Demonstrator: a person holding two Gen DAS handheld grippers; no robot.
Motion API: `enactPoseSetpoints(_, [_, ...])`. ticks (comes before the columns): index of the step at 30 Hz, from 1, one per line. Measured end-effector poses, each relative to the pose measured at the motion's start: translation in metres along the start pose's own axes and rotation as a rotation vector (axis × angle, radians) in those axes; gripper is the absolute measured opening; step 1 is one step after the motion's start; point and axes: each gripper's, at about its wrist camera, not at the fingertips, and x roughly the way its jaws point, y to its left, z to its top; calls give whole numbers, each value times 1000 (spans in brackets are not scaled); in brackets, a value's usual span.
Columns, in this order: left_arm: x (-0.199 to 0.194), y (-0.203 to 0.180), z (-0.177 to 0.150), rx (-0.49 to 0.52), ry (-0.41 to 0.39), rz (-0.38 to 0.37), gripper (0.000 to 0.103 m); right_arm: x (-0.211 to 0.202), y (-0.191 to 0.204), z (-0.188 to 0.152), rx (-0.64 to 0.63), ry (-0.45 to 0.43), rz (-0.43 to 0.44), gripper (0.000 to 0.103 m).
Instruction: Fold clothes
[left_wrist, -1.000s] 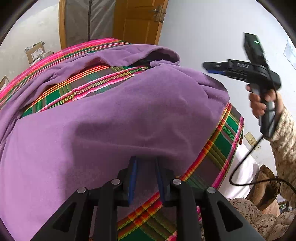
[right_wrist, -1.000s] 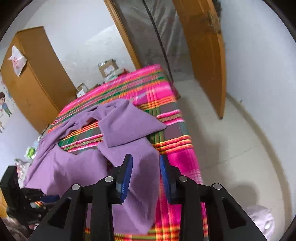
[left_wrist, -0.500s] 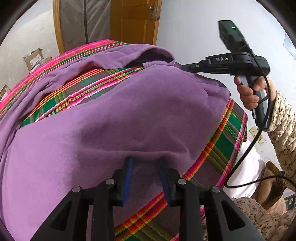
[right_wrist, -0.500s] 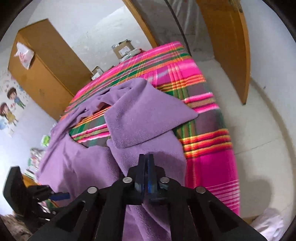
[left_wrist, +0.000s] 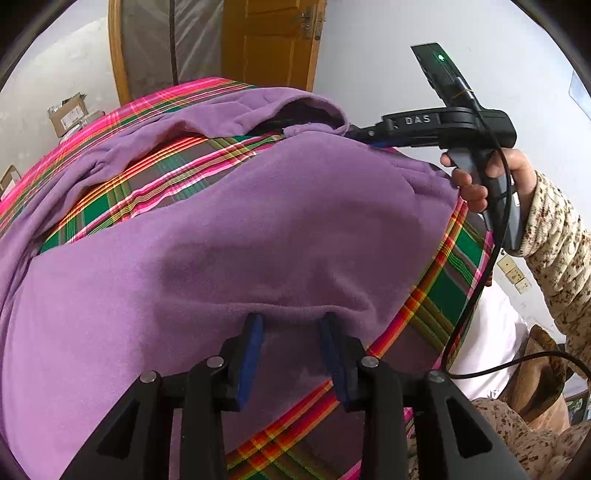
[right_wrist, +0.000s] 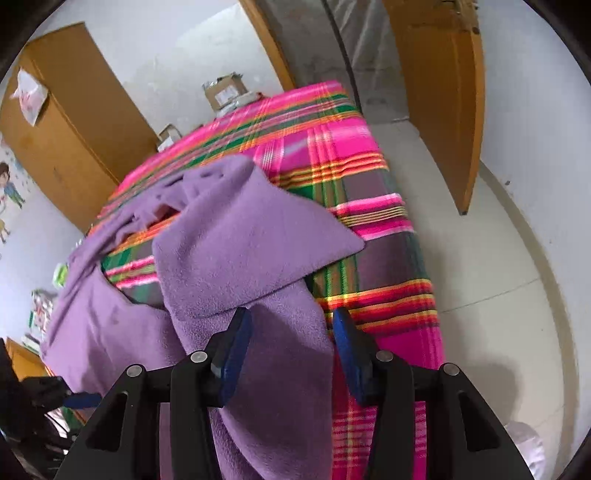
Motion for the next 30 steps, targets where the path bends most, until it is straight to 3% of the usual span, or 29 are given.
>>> enactPoseSetpoints(2, [1,-2,1,4,1,1,35,2,3,0,-12,6,-6,46])
enactPoseSetpoints(4, [2,-3,2,6,1,-1,35,2,7,-1,-37,14,-8,27])
enactPoseSetpoints(7, [3,-2,4,2,3,-3,35,3,14,-2,-79,20,-4,11])
enactPoseSetpoints(12, [3,-2,5,-15,4,-3,35,-12,21,-5,-100,-42,-50,8])
enactPoseSetpoints(19, [4,-7,5,3,-2,31,35,-54,4,-9,-34,-152,-105,8])
enactPoseSetpoints(21, [3,-6,5,1,-8,24,30,-65,-5,-10,-8,-180,-123,8])
enactPoseSetpoints(23, [2,-4,7,0,-15,12,14,-76,-15,-11,24,-209,-154,8])
enactPoseSetpoints(25, [3,-4,8,3,-17,-3,7,-85,-27,-13,63,-234,-176,8])
enactPoseSetpoints(30, [5,-3,11,13,-16,-28,5,-106,-50,-20,145,-297,-239,8])
